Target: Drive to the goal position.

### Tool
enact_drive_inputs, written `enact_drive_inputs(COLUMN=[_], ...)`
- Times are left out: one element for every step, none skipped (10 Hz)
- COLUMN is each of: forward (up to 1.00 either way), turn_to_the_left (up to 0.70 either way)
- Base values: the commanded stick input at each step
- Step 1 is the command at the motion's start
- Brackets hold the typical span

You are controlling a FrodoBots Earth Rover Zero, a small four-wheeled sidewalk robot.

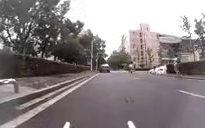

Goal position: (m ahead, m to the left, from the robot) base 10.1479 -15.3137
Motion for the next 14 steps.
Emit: enact_drive_inputs(forward=[0.45, 0.45, 0.45, 0.45, 0.45, 0.45, 0.45, 0.45, 0.45, 0.45, 0.45, 0.45, 0.45, 0.45], turn_to_the_left=[0.0, 0.0, 0.0, 0.0, 0.0, 0.0, 0.0, 0.0, 0.0, 0.0, 0.0, 0.0, 0.0, 0.0])
